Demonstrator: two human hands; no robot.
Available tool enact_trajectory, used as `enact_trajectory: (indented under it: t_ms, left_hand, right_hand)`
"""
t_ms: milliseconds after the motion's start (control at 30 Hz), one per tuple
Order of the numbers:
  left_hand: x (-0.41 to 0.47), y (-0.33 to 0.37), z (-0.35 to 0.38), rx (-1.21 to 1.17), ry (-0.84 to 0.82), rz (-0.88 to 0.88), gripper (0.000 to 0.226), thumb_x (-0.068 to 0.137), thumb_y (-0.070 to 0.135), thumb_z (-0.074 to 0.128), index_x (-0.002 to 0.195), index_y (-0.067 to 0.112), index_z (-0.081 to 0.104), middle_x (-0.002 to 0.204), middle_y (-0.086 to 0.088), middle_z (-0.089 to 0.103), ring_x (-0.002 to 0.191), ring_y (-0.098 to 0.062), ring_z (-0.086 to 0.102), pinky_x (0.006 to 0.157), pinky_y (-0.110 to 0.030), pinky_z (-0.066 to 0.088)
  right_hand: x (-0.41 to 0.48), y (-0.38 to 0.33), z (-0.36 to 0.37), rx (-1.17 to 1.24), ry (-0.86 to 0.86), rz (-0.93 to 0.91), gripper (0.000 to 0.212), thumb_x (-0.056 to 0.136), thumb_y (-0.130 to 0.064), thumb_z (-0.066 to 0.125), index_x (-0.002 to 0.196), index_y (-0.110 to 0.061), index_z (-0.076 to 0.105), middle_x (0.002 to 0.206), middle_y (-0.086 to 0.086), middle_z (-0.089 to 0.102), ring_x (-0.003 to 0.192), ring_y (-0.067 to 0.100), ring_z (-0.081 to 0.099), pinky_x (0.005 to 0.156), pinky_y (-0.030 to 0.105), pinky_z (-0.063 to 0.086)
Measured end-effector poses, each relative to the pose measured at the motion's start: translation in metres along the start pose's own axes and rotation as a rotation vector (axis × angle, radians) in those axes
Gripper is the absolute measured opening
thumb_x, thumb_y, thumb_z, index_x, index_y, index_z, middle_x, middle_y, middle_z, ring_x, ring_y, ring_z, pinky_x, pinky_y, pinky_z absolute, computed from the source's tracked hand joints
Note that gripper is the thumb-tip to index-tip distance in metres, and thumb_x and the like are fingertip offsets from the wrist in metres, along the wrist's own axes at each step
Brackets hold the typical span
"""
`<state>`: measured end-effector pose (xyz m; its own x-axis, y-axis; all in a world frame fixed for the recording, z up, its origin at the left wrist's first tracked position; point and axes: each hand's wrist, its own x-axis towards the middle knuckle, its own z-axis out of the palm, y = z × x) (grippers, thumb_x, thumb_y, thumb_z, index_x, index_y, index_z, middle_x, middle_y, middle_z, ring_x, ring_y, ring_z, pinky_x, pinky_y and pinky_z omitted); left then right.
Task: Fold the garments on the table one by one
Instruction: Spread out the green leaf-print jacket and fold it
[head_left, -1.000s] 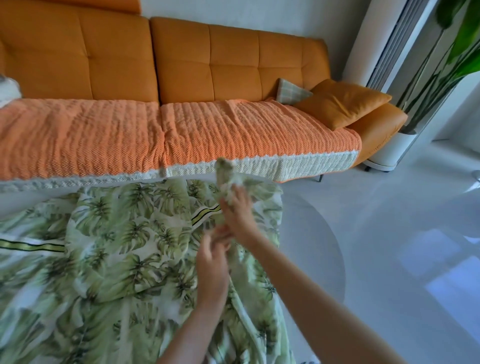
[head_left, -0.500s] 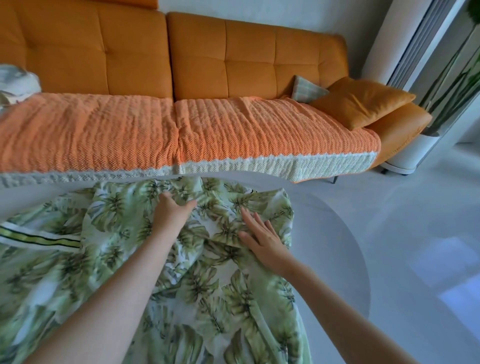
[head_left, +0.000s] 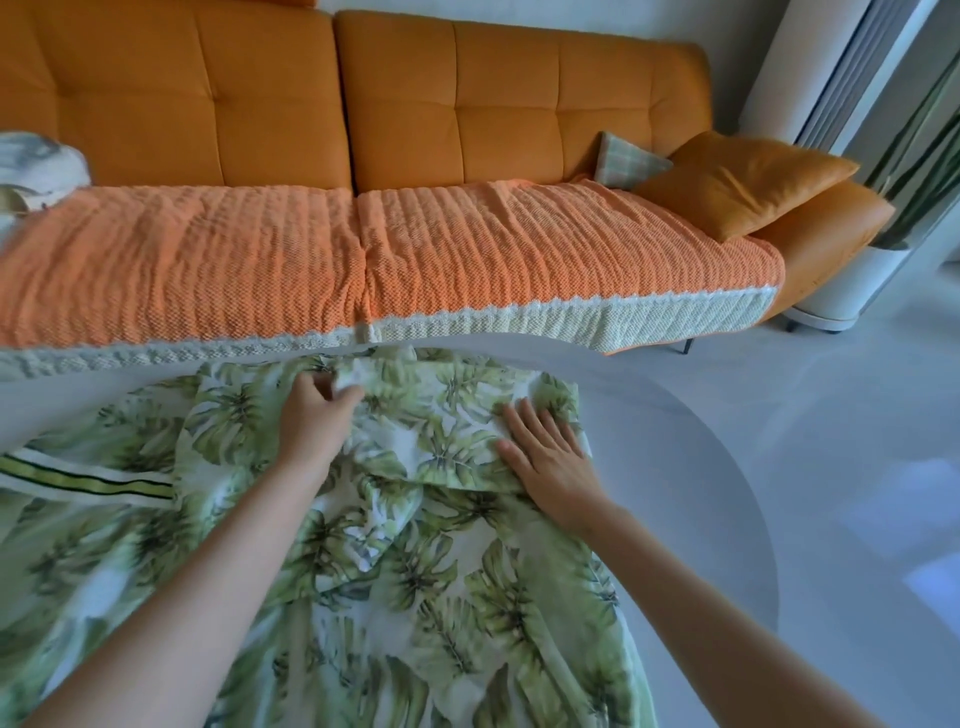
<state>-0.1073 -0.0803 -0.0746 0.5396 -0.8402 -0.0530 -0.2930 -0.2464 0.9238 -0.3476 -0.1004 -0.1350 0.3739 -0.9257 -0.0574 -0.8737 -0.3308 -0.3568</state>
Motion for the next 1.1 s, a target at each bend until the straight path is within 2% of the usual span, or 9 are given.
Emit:
enact_trajectory:
  t_ms: [133,267,333,433,567,733,833,967,1100]
  left_hand:
    - [-0.003,-0.032,-0.005,0.368,0.002,0.145,0.061,0.085,0.021,0.066,0.136,0.009,0.034,0.114,-0.012,0.050,0.097,-0.028,0.055,0.077,-0.034,0.050]
    - [-0.018,-0.043,-0.002,0.711,-0.102,0.613,0.053,0.094,0.034,0.040,0.145,0.024,0.029,0.153,0.001,0.024,0.141,-0.022,0.024,0.117,-0.041,0.017]
    - [-0.024,-0.054,0.002,0.879,-0.288,0.616,0.056,0.093,0.049,0.015,0.146,0.033,0.012,0.153,0.007,-0.002,0.145,-0.016,-0.001,0.116,-0.036,-0.008]
    - [-0.023,-0.075,0.005,1.016,-0.384,0.466,0.065,0.085,0.060,-0.010,0.146,0.038,-0.007,0.153,0.006,-0.020,0.139,-0.013,-0.024,0.114,-0.035,-0.015]
    - [-0.017,-0.078,0.007,1.051,-0.436,0.414,0.059,0.091,0.057,-0.003,0.147,0.037,-0.009,0.153,0.007,-0.022,0.137,-0.011,-0.027,0.114,-0.039,-0.016]
    - [-0.017,-0.059,-0.015,0.657,-0.509,0.355,0.052,0.099,0.048,0.025,0.149,0.036,0.012,0.158,0.008,-0.002,0.145,-0.011,-0.002,0.118,-0.042,-0.005]
    - [-0.027,-0.050,-0.048,0.317,-0.262,0.351,0.040,0.099,0.031,0.041,0.139,0.029,0.041,0.152,0.007,0.029,0.117,0.000,0.045,0.104,-0.020,0.032]
    - [-0.044,-0.065,-0.119,0.205,-0.032,0.172,0.030,0.099,0.022,0.043,0.127,0.026,0.053,0.130,0.012,0.050,0.100,-0.015,0.059,0.079,-0.026,0.046]
    - [-0.068,-0.097,-0.180,0.054,0.167,0.047,0.029,0.097,0.009,0.044,0.121,0.017,0.059,0.121,0.004,0.059,0.114,-0.016,0.055,0.095,-0.030,0.042]
  right_hand:
    - [0.002,-0.002,0.001,-0.074,-0.037,0.035,0.090,0.067,-0.076,-0.016,0.148,-0.038,-0.009,0.156,-0.008,-0.014,0.143,0.014,-0.016,0.117,0.035,-0.012]
    - [0.007,-0.006,-0.012,-0.060,0.024,0.015,0.072,0.084,-0.068,0.000,0.148,-0.036,-0.009,0.153,-0.011,-0.020,0.141,0.013,-0.022,0.115,0.034,-0.015]
    - [0.010,-0.012,-0.012,-0.092,0.020,0.004,0.070,0.086,-0.067,0.003,0.147,-0.037,-0.011,0.151,-0.012,-0.022,0.140,0.014,-0.025,0.114,0.034,-0.017]
    - [0.013,-0.013,0.005,-0.162,-0.063,0.037,0.071,0.083,-0.069,-0.001,0.146,-0.039,-0.015,0.153,-0.010,-0.022,0.142,0.020,-0.021,0.114,0.037,-0.015]
    - [0.012,-0.007,0.014,-0.216,-0.085,0.069,0.077,0.075,-0.072,-0.008,0.144,-0.041,-0.017,0.154,-0.009,-0.021,0.143,0.021,-0.019,0.115,0.037,-0.013]
    - [0.013,-0.017,0.002,-0.201,-0.151,0.096,0.079,0.076,-0.073,-0.010,0.145,-0.036,-0.019,0.154,-0.003,-0.025,0.142,0.027,-0.020,0.115,0.043,-0.011]
    - [0.008,-0.048,-0.004,-0.071,-0.047,0.041,0.063,0.094,-0.056,0.010,0.148,-0.033,-0.014,0.153,-0.005,-0.026,0.139,0.020,-0.027,0.114,0.040,-0.012]
    - [0.004,-0.123,0.007,-0.025,-0.078,-0.173,0.064,0.092,-0.058,0.008,0.148,-0.034,-0.008,0.153,-0.008,-0.021,0.141,0.014,-0.024,0.115,0.036,-0.014]
    - [-0.002,-0.204,0.025,0.060,-0.157,-0.310,0.062,0.096,-0.055,0.016,0.149,-0.032,-0.004,0.155,-0.009,-0.016,0.143,0.012,-0.017,0.118,0.037,-0.009]
